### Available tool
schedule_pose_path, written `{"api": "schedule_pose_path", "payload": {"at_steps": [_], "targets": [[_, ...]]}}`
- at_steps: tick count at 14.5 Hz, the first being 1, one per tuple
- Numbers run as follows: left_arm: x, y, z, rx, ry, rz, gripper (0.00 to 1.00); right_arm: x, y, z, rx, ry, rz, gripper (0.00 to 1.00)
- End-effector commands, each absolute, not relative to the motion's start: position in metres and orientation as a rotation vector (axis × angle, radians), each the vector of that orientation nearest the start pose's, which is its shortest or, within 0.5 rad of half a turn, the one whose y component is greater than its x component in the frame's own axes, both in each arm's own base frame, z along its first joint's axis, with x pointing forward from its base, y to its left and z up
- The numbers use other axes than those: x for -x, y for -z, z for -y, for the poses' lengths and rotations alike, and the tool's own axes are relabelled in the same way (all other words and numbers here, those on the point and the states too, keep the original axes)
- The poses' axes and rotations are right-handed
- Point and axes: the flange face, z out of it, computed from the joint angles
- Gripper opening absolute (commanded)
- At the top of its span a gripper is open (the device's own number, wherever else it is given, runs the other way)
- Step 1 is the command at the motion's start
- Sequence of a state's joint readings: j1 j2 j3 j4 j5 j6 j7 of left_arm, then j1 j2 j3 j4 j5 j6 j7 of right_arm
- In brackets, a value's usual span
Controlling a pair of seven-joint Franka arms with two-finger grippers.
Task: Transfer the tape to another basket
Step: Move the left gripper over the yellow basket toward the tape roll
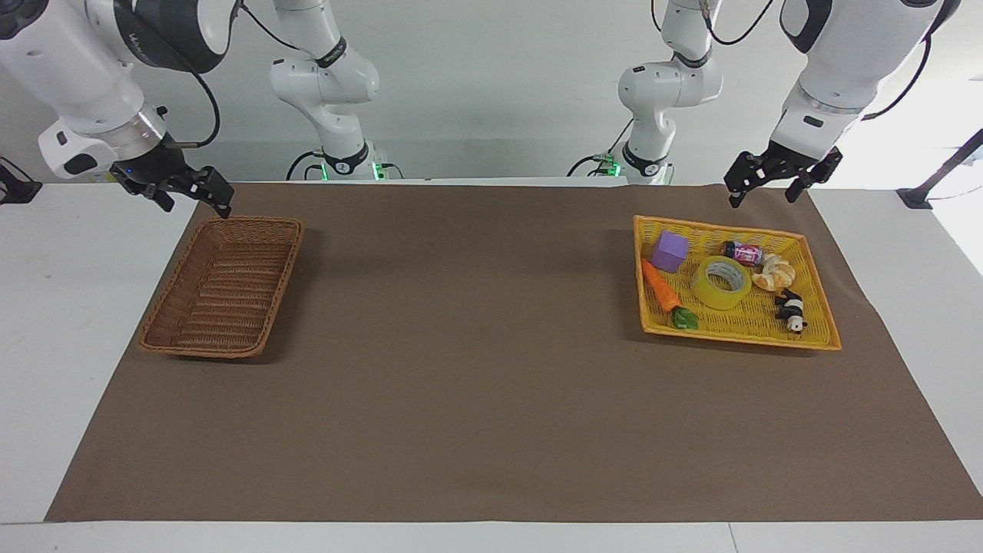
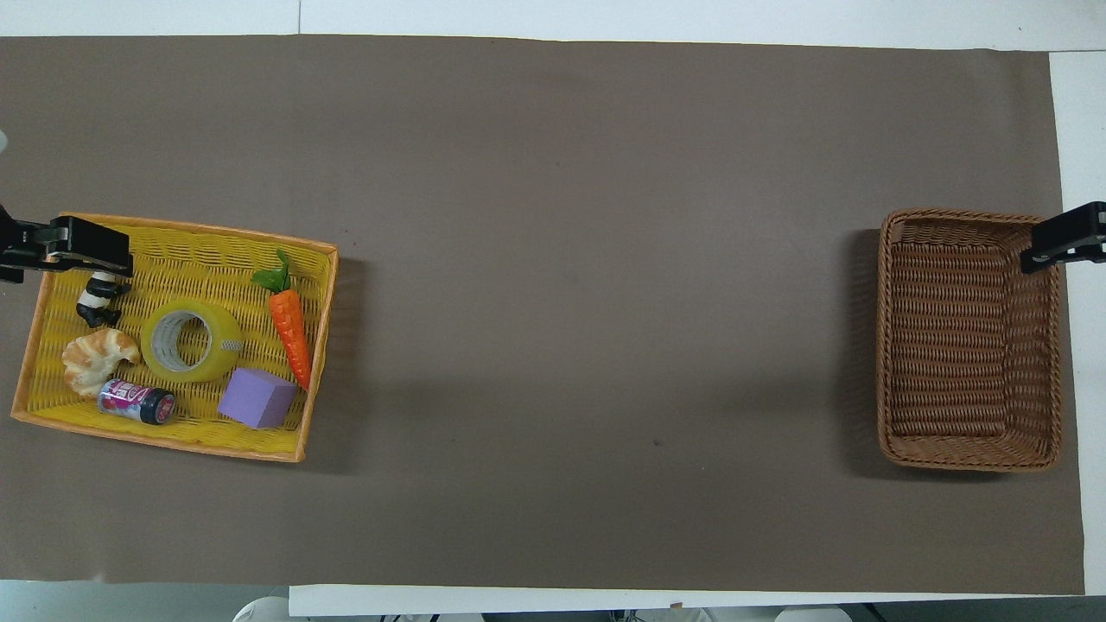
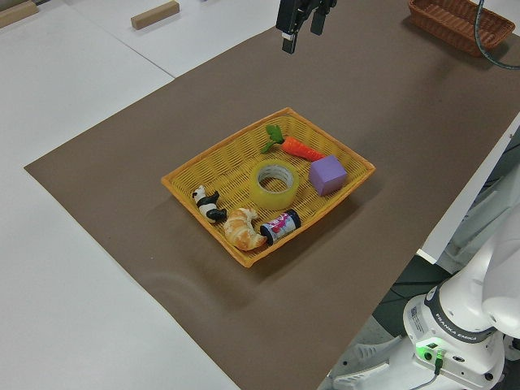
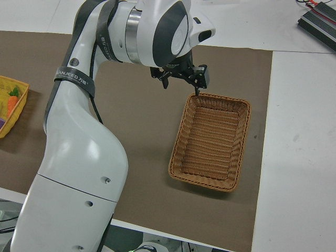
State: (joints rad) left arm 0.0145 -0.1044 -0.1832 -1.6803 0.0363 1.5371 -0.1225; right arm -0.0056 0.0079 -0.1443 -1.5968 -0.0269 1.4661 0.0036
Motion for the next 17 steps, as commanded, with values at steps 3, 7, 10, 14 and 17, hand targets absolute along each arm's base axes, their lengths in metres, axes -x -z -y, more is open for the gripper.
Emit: {"api": "schedule_pose_path", "payload": {"at_steps": [3,7,10,14,17], "targets": [[-0.504,-0.624,0.093,3.06,-0.063,-0.083,1.0,-0.531,-0.601,0.084,3.143,-0.228,-0.226,1.0],[-0.494,-0.606,0.079,3.049,-0.114,-0.036,1.0,-0.531,-0.601,0.084,3.143,-0.231,-0.226,1.0],[-0.478,-0.549,0.045,3.048,0.033,0.048,1.0,-0.531,-0.601,0.084,3.143,-0.231,-0.224,1.0],[-0.484,-0.505,0.027,3.055,0.113,0.084,1.0,-0.531,-0.601,0.084,3.143,-0.228,-0.229,1.0],[-0.478,-0.45,-0.006,3.049,0.068,-0.175,1.0,-0.531,-0.601,0.084,3.143,-0.228,-0.224,1.0]]}}
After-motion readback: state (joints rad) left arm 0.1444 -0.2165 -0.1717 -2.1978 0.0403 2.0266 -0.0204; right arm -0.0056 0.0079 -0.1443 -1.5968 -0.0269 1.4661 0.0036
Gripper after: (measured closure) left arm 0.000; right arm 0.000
